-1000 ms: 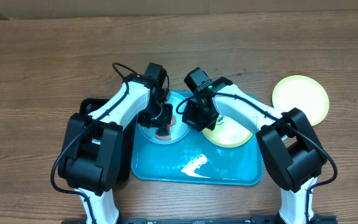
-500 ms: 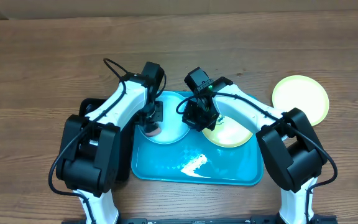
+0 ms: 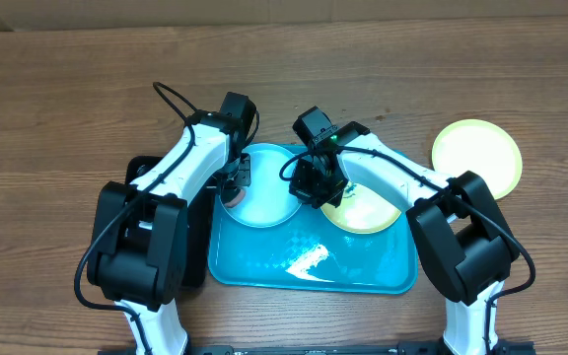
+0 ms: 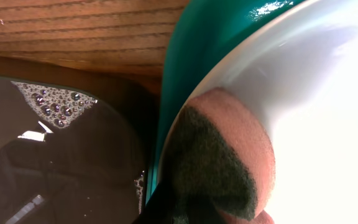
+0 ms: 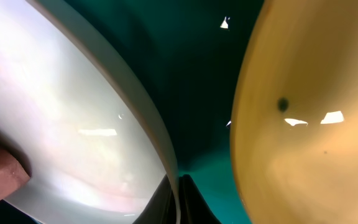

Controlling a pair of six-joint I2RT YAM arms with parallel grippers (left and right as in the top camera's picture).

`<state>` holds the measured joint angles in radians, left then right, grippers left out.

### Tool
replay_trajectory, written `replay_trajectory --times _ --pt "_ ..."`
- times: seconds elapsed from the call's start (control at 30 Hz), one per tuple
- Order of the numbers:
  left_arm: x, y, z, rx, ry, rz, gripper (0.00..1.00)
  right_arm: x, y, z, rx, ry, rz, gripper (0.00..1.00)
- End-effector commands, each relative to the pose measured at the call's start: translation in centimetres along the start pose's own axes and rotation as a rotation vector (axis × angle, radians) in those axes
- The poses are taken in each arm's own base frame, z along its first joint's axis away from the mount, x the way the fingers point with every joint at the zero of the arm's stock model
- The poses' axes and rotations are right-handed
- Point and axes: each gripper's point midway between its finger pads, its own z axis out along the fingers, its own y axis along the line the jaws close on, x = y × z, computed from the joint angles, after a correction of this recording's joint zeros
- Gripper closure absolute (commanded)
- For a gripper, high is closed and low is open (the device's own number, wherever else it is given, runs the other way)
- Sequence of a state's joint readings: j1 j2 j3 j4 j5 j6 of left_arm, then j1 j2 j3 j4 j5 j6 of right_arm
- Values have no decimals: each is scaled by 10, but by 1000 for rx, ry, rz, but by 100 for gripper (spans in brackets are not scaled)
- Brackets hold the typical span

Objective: Clean dirty plates on tray and stack at the side
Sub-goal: 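Scrub the white plate with the sponge in the left gripper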

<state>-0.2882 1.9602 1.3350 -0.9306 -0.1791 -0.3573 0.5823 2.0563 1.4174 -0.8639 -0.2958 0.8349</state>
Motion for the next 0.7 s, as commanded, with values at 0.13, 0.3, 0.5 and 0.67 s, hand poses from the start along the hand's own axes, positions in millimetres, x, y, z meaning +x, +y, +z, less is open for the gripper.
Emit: replay_trajectory --times 0.13,0.3,0.5,0.67 --pt "3 -37 -8 177 24 100 96 -8 -7 -3 17 -21 16 96" --pt "11 -80 -19 375 41 164 96 -8 -7 -3 17 -20 16 96" --pt "9 -94 -25 449 32 162 96 -8 -8 -3 19 -19 17 96" --pt "3 -66 -14 294 20 82 96 -7 -8 -3 18 -16 17 96"
